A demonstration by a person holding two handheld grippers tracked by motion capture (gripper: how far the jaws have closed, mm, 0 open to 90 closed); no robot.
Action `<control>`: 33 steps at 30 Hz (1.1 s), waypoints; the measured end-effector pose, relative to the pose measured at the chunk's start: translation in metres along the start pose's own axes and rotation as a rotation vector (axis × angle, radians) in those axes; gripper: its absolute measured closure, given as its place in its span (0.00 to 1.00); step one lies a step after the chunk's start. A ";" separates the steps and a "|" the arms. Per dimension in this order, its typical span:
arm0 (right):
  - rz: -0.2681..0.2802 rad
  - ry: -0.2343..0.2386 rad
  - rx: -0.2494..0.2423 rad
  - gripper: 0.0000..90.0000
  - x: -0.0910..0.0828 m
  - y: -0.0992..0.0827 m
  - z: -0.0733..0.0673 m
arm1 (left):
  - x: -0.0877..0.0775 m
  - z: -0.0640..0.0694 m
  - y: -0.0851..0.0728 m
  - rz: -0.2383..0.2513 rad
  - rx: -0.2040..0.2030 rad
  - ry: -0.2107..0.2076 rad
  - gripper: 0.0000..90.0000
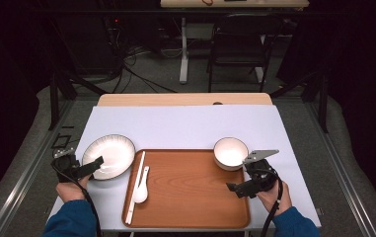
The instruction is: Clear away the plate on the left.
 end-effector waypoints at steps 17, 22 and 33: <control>-0.009 -0.004 -0.004 0.05 0.001 -0.001 0.000 | 0.010 -0.016 -0.007 -0.025 -0.073 0.042 0.44; -0.008 -0.004 -0.004 0.05 0.001 -0.001 0.000 | 0.012 -0.019 -0.008 -0.025 -0.105 0.039 0.56; -0.010 -0.005 -0.004 0.05 0.001 -0.001 0.000 | 0.012 -0.021 -0.009 -0.018 -0.150 0.034 0.70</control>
Point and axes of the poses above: each handheld gripper's, and its own axes: x roughly forward along the jaws, y roughly out of its top, z roughly to its right, the point moved 10 cm from there along x, roughly forward along the jaws, and after that the axes turned 5 degrees about z, right-handed, at the moved point
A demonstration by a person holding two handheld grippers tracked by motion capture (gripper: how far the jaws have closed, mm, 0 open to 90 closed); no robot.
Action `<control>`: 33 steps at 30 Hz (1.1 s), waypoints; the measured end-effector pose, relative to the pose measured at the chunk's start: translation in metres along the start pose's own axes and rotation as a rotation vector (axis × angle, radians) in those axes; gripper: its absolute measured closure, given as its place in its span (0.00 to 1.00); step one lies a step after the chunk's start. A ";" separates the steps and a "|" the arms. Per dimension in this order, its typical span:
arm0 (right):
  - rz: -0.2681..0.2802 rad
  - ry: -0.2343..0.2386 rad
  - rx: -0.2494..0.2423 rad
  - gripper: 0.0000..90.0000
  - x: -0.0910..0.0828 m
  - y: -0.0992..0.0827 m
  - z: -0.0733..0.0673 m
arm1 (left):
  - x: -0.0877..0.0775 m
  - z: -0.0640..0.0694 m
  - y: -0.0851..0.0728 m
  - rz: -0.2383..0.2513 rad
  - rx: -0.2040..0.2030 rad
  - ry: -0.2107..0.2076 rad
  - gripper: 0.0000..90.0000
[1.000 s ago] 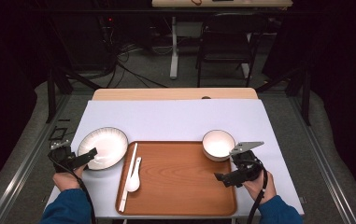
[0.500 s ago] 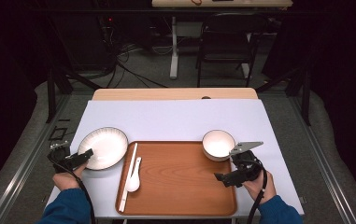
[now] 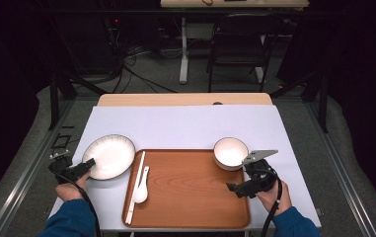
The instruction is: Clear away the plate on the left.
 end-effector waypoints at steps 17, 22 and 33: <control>-0.005 -0.002 -0.009 0.06 0.001 -0.001 0.000 | -0.002 -0.005 0.000 0.026 -0.069 -0.012 0.83; -0.006 -0.004 -0.010 0.06 0.002 -0.001 0.001 | -0.001 -0.005 0.000 0.028 -0.093 -0.033 0.83; -0.007 -0.008 -0.012 0.07 0.002 -0.001 0.001 | -0.002 -0.008 0.001 0.035 -0.161 -0.072 0.87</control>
Point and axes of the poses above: each handheld gripper's, and its own axes: x roughly forward along the jaws, y roughly out of its top, z roughly to its right, the point moved 10 cm from there along x, roughly forward along the jaws, and after that the axes turned 5 degrees about z, right-handed, at the moved point
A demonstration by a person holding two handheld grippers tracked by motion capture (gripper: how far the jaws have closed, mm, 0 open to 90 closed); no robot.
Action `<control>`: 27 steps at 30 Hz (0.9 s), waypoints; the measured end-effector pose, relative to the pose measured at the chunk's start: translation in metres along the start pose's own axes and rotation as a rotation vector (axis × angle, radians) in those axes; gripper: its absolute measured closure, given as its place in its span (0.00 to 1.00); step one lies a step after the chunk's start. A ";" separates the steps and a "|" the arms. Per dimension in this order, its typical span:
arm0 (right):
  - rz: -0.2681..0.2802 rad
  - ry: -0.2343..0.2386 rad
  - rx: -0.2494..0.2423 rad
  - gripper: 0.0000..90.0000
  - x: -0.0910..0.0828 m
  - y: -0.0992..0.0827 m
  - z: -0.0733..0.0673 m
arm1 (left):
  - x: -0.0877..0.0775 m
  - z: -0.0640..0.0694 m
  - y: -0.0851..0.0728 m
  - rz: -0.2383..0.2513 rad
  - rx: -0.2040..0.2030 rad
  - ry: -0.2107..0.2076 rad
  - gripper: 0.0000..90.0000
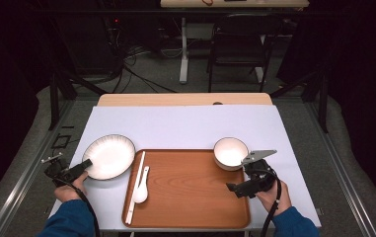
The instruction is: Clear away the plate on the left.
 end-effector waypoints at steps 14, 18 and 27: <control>0.003 -0.004 -0.001 0.07 -0.001 0.000 0.001 | -0.015 0.007 0.021 0.049 0.007 -0.048 0.94; 0.007 -0.005 -0.001 0.07 -0.001 0.001 0.001 | -0.019 0.013 0.028 0.067 0.044 -0.048 0.93; 0.009 -0.005 -0.001 0.07 -0.001 0.001 0.000 | -0.029 0.021 0.039 0.082 0.116 -0.068 0.92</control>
Point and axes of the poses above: each handheld gripper's, and its own axes: x roughly forward along the jaws, y roughly out of its top, z roughly to its right, the point moved 10 cm from there along x, roughly forward along the jaws, and after that the axes turned 5 degrees about z, right-handed, at the moved point
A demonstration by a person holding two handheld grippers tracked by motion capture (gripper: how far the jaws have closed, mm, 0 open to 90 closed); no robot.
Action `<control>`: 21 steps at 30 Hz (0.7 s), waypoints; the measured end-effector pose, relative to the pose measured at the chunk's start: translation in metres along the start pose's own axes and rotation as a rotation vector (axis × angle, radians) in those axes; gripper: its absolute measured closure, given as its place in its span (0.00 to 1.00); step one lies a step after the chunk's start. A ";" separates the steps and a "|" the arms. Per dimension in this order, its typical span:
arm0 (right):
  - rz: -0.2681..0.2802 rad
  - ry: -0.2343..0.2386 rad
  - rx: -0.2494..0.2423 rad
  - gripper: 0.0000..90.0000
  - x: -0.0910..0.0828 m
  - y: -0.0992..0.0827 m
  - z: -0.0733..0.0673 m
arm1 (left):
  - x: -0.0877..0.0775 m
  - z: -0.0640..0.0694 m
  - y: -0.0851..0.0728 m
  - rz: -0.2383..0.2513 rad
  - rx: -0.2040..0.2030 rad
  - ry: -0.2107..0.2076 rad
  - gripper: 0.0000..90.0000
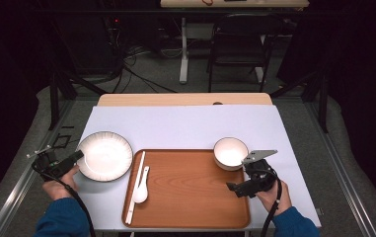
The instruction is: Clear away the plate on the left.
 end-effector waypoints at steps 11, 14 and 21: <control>0.006 0.005 0.000 0.07 0.000 0.002 -0.002 | -0.013 0.016 0.014 0.041 0.051 -0.055 0.91; 0.011 0.009 0.005 0.06 0.000 0.003 -0.003 | -0.016 0.024 0.016 0.049 0.058 -0.081 0.91; 0.017 0.027 0.013 0.04 0.000 0.004 -0.006 | -0.023 0.041 0.018 0.046 0.094 -0.125 0.91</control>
Point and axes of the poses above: each handheld gripper's, and its own axes: x roughly forward along the jaws, y roughly out of its top, z roughly to its right, the point moved 10 cm from there along x, roughly forward along the jaws, and after that the axes turned 5 degrees about z, right-handed, at the moved point
